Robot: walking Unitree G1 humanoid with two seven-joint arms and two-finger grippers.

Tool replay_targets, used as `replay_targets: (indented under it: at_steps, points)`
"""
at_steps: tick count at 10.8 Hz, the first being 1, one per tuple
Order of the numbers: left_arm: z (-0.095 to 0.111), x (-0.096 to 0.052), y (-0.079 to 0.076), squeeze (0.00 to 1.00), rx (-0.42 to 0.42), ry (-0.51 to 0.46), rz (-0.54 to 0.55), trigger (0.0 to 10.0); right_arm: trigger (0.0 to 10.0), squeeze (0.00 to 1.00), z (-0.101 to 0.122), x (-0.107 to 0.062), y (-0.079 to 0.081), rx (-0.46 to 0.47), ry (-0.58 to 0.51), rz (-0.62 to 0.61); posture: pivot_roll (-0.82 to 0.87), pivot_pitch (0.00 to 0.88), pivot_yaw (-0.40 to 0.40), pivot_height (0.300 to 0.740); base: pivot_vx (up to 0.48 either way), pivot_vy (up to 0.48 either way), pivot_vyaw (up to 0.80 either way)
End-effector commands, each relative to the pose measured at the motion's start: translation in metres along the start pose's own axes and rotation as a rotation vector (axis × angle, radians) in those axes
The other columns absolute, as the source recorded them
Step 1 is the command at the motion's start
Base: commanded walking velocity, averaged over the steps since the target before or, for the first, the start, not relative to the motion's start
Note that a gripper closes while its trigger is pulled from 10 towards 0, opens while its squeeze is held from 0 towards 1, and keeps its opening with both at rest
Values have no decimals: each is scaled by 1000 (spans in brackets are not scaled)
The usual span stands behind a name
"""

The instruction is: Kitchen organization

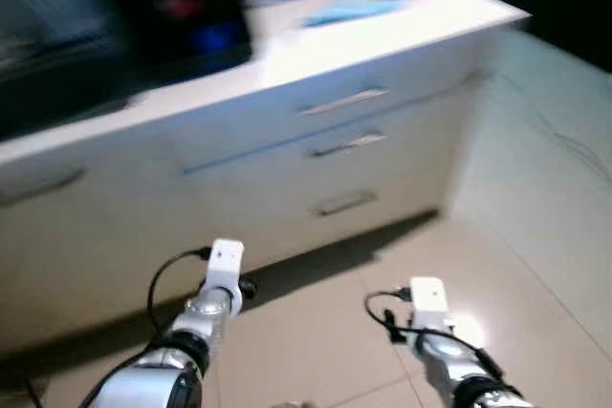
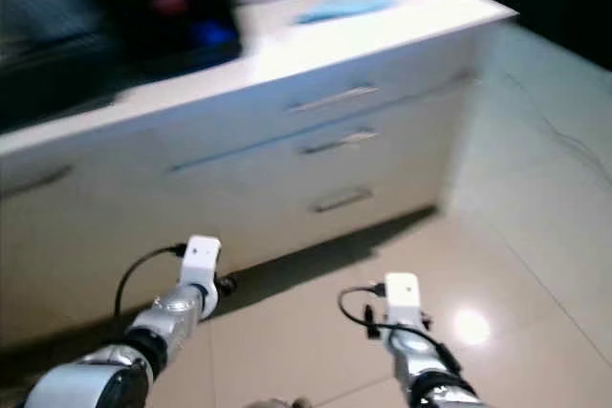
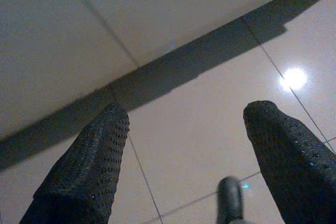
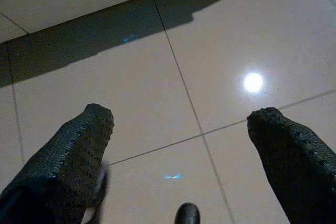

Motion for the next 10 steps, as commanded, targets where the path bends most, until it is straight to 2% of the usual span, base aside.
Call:
replay_targets:
  at_steps: [1,3,5,6,8,10]
  points:
    - [-1,0,9,0,13,9,28,10000,10000,0,1,0,9,-3,1,21,15,0,130,740,0,0,800]
    - [-3,-1,12,0,14,16,46,10000,10000,0,2,1,9,-9,0,22,15,0,128,740,0,0,800]
    - [-12,-2,19,0,-27,42,52,10000,10000,0,2,1,8,-11,2,16,17,0,123,740,0,0,800]
    - [-19,-5,34,0,-75,37,91,10000,10000,0,-1,0,3,-19,7,13,17,0,112,740,0,0,0]
    - [-33,-8,43,0,-127,41,102,10000,10000,0,-10,-2,-11,-19,34,-1,16,0,77,740,0,0,0]
    - [-59,-14,44,0,-165,81,103,10000,10000,0,-24,-6,-40,-85,82,-39,17,0,36,740,0,0,0]
Point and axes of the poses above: a point about 5 cm out from each wrist's last joint towards the gripper, its own x axis pointing out of the wrist towards the gripper, its own z axis along the axis of the wrist's last joint, y = z × x, the point moved 6 cm from there along x, pointing out of the wrist towards the gripper, and after that the axes turned 5 degrees about x, right-handed, at the moved point
